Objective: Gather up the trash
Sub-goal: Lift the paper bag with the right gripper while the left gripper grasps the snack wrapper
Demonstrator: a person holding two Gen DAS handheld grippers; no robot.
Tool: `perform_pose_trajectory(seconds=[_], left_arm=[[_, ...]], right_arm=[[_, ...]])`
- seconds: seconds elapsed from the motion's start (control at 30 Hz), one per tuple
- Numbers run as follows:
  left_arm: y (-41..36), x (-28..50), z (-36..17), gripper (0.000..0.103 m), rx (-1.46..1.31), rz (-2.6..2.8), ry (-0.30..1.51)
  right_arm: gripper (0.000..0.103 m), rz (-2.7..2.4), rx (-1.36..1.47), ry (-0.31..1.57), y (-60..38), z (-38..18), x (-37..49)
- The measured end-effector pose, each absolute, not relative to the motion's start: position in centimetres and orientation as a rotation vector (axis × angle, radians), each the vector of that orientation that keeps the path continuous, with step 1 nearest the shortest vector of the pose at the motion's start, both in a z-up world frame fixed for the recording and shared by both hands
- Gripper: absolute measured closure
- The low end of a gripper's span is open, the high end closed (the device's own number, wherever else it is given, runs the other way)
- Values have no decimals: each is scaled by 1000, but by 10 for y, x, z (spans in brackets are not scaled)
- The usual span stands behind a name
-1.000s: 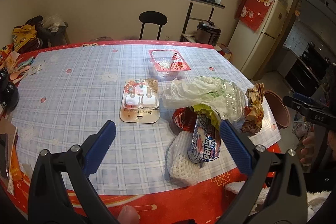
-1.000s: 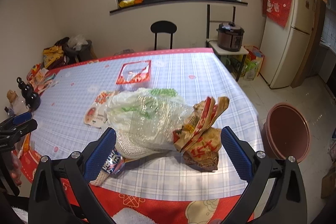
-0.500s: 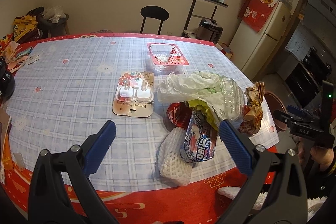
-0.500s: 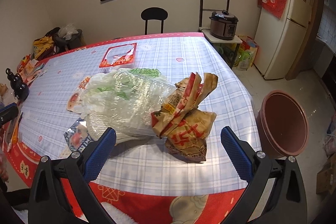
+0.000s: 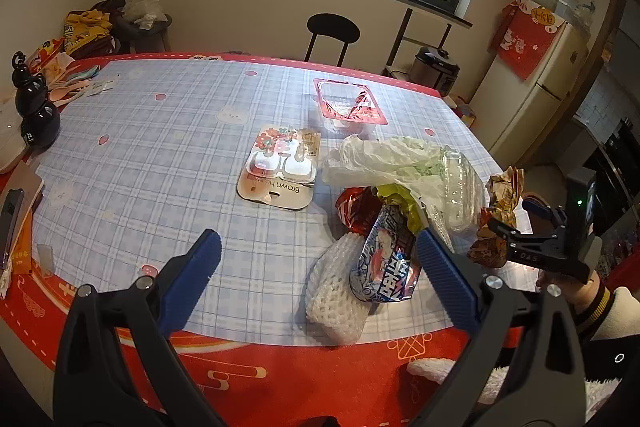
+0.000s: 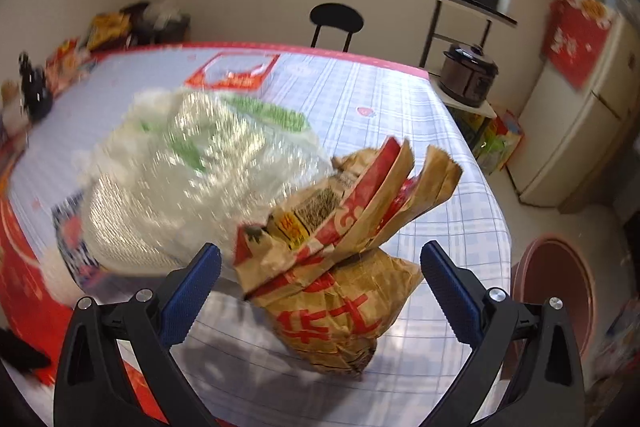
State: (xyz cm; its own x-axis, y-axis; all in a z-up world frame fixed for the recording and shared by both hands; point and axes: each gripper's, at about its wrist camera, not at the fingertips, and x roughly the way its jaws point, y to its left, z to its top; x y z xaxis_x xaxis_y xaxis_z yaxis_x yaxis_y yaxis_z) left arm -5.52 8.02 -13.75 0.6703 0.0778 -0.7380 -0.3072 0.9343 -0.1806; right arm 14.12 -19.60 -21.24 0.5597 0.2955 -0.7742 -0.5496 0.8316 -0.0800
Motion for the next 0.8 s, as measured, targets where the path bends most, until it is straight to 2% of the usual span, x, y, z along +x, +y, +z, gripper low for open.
perform_pose_trajectory(seconds=[0.2, 0.4, 0.43, 0.47, 0.57, 0.6, 0.67, 0.8], left_arm=[[76, -63, -141, 7, -329, 267, 819], [65, -65, -144, 7, -333, 287, 836], [63, -65, -145, 7, -333, 289, 839], [61, -65, -145, 7, -333, 290, 841], [55, -64, -147, 8, -338, 295, 843], [53, -65, -147, 9, -342, 295, 843], [49, -64, -148, 18, -343, 296, 846], [38, -62, -149, 20, -345, 292, 847]], right_arm=[[5, 586, -425, 830, -199, -227, 141], [5, 659, -363, 876, -204, -232, 151], [6, 668, -354, 877, -205, -231, 152], [13, 683, -341, 877, -206, -229, 152], [18, 707, -295, 876, -220, -222, 154], [18, 714, -272, 872, -224, -219, 153], [19, 724, -220, 878, -233, -214, 153], [19, 726, -136, 868, -249, -206, 147]])
